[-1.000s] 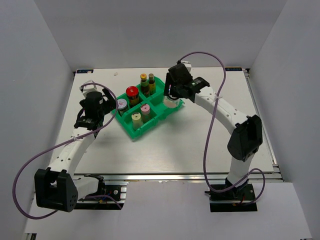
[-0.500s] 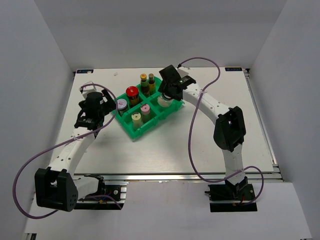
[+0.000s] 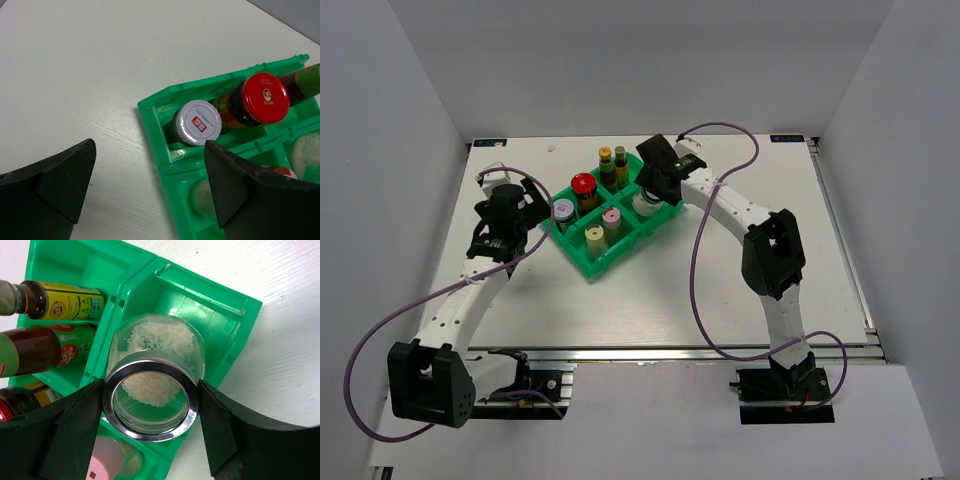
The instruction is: Organize the condiment bottles
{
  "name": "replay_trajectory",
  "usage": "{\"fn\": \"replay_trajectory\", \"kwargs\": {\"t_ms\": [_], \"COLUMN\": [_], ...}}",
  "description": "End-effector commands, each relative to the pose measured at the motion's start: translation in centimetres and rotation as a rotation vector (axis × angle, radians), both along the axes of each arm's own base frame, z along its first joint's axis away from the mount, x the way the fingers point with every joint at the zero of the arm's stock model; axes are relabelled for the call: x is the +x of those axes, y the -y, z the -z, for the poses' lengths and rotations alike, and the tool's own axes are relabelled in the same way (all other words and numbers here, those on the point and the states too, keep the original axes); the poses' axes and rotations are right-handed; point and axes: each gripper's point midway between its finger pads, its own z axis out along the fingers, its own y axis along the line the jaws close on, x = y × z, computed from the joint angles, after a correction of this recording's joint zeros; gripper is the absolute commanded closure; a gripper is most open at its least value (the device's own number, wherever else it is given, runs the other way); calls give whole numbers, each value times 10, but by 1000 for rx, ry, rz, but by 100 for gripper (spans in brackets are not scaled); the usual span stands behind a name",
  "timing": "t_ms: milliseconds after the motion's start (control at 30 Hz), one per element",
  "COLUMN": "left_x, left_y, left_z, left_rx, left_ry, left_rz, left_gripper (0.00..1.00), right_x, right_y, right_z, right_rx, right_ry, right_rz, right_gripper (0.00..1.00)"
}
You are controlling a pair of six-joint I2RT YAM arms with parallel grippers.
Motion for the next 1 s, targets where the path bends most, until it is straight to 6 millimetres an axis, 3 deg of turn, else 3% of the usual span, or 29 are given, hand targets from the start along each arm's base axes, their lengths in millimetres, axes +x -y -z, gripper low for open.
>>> {"fn": "replay_trajectory", "kwargs": {"t_ms": [0,33,200,300,333,467,500,833,967], "left_x": [-4,-4,-6,-7,-7,-8,-8,-10,-10], "left_y": [-4,-4,-7,-8,-9,-8,-8,-10,-11], "left_z": [-17,-17,-15,-17,-18,-18,-18,-21,-24], "left_rx": [11,12,20,23,25,25,25,27,28], "left_ry": [43,43,39,44,45,47,47,56,60], "left_rz": [-10,-12,-24,-28,-29,-27,-27,-33,-37], "left_gripper": [2,2,2,2,2,2,2,2,2], "right_x": [17,18,22,24,24,24,24,26,25], "right_y": [-16,-17,-20,-24,-25,-27,-27,-34,-33], "right_z": [-19,-18,-10,-10,-10,-14,-14,-39,-63], "right_rx": [68,69,74,81,81,86,84,102,75], "right_ry": [77,77,73,73,73,79,80,129,175], "right_rz": [28,29,24,11,7,-11,-15,-77,-136], "right_gripper": [84,75,62,47,38,24,12,11,11]}}
